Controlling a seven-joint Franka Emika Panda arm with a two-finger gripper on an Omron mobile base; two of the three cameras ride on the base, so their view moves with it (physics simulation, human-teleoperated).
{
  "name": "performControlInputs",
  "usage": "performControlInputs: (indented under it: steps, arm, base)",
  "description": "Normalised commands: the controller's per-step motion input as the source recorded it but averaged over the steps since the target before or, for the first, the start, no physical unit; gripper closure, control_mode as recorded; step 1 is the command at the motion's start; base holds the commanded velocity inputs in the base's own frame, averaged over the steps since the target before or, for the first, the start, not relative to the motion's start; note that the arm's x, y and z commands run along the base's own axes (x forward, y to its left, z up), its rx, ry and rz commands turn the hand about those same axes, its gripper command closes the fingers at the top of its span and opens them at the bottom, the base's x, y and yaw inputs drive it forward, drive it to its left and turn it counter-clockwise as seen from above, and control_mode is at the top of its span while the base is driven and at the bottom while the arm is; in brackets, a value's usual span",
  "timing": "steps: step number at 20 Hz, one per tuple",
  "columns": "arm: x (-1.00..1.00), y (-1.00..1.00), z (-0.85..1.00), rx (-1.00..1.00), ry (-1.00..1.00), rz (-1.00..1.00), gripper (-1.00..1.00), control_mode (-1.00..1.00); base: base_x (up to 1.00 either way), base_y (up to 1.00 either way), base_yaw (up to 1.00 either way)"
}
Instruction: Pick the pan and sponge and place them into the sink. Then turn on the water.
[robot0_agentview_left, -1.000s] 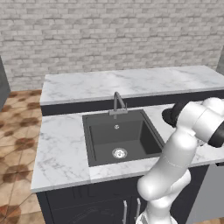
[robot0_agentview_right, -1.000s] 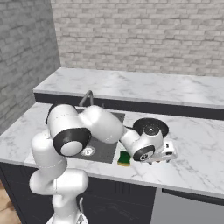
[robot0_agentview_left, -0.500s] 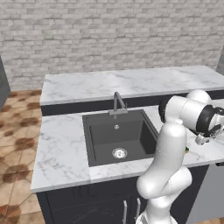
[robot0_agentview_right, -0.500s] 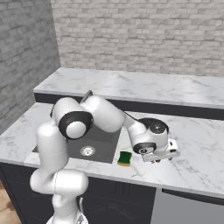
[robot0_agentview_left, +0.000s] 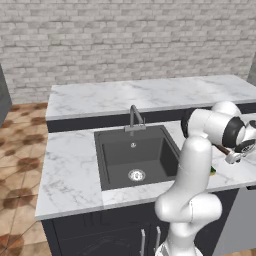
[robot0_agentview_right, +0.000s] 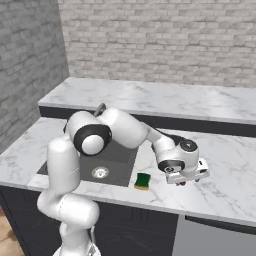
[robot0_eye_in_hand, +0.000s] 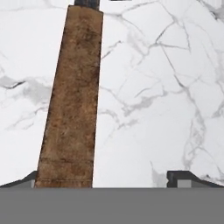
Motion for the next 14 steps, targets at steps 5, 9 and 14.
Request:
performControlInputs:
  steps: [5, 9, 14]
  arm:
    - [0.02, 0.16, -0.08, 0.00, 0.00, 0.00, 1.00, -1.00]
    - [-0.01, 0.09, -0.01, 0.00, 0.00, 0.00, 1.00, -1.00]
    - [-0.21, 0.08, 0.38, 0.00, 0.00, 0.03, 1.00, -1.00]
  base:
    - [0.00, 0.00, 0.00]
    - [0.00, 0.00, 0.00]
    - [0.00, 0.00, 0.00]
